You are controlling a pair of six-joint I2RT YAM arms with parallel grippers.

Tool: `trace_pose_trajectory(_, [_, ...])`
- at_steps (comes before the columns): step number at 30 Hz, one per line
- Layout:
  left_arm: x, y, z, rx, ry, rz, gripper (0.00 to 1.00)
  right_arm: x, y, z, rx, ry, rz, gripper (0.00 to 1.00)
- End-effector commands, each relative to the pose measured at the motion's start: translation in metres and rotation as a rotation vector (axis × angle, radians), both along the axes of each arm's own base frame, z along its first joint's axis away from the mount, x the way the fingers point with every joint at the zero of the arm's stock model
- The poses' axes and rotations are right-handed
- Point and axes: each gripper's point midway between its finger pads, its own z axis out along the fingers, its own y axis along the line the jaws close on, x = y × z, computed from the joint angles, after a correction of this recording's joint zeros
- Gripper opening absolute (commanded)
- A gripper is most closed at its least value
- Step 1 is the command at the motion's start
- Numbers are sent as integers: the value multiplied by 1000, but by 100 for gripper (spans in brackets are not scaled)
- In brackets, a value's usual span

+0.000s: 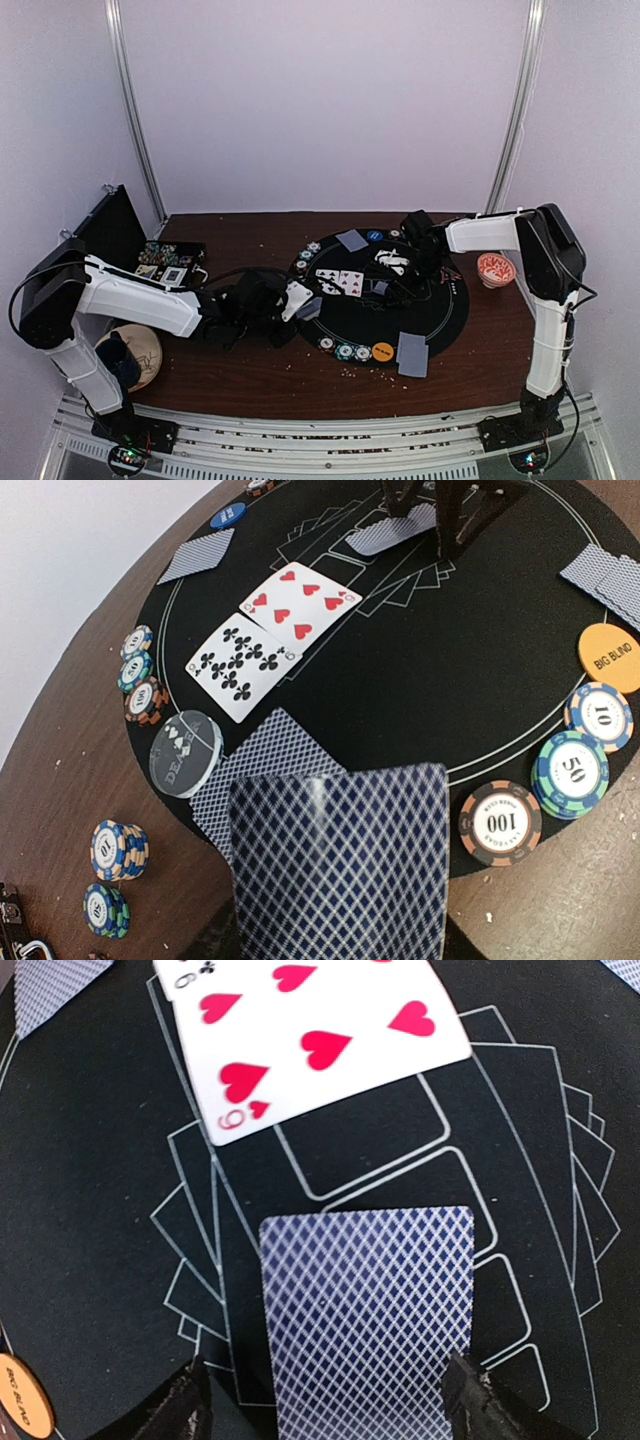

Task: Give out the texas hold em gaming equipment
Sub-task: Flop the poker card in the community card area.

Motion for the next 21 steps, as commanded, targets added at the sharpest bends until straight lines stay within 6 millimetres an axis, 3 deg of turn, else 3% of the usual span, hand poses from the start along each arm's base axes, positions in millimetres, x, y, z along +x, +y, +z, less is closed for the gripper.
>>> trace_pose_trajectory(1, [4,-13,16,-56,-29,-8,23,7,-15,-17,-68,-5,-58,76])
trace_pose_trajectory(12, [5,-14,14,-54,-27,-8,23,13,-12,-1,-49,-48,-75,53])
trace_pose_trajectory(21, [4,-14,15,-57,-26,-13,23,11,-7,15,-24,-83,-73,41])
